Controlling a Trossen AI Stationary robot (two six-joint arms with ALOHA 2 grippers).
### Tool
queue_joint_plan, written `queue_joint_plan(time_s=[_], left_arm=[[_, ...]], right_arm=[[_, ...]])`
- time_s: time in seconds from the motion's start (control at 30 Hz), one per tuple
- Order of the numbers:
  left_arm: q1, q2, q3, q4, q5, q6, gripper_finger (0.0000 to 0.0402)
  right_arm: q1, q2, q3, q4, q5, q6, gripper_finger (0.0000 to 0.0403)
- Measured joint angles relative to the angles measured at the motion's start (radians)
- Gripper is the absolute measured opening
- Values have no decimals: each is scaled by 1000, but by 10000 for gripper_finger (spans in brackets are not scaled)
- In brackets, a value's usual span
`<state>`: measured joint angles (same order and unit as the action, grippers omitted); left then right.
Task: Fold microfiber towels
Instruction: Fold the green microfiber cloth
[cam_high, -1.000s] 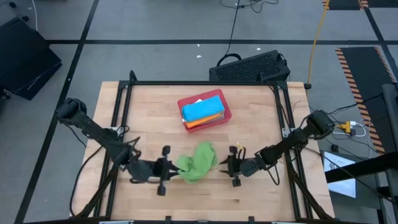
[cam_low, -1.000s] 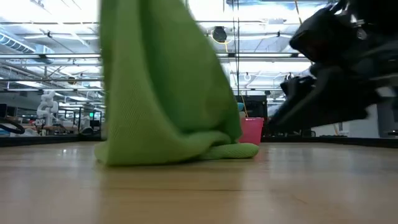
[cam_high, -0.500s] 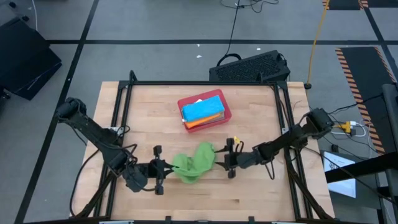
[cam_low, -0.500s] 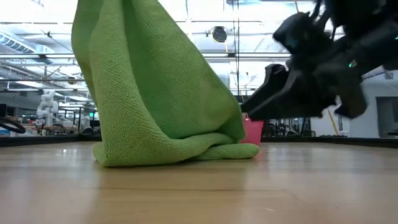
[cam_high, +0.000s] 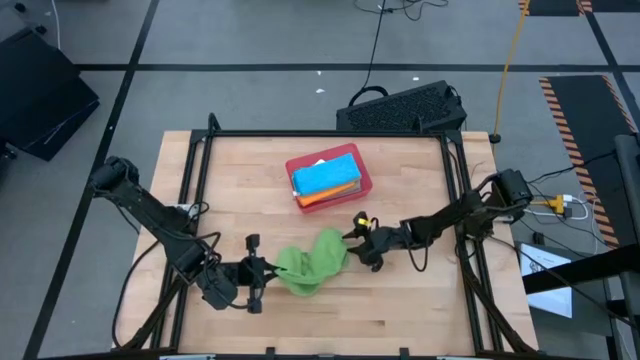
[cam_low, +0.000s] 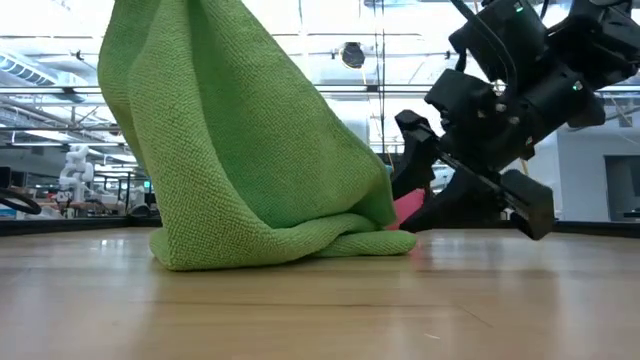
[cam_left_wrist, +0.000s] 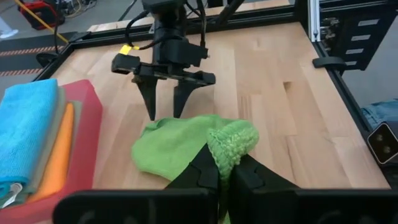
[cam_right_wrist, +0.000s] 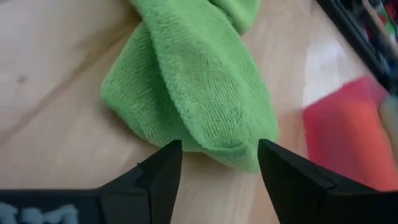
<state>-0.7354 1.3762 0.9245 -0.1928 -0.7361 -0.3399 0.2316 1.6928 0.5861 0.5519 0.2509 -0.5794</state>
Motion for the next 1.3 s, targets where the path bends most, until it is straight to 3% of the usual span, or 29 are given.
queue_joint_plan(time_s=[0.33,0.57,0.93,1.3], left_arm=[[0,0,0,-8,3,1,12],[1,0,0,-7,6,-15,14],[1,0,0,-12,38,-36,14],[1,0,0,-13,39,-33,4]], right_arm=[[-18,0,4,56,-149,-249,172],[-102,0,27,-25,-280,-270,150],[-132,0,27,-116,-264,-147,97],[-61,-12,27,-160,-219,15,69]])
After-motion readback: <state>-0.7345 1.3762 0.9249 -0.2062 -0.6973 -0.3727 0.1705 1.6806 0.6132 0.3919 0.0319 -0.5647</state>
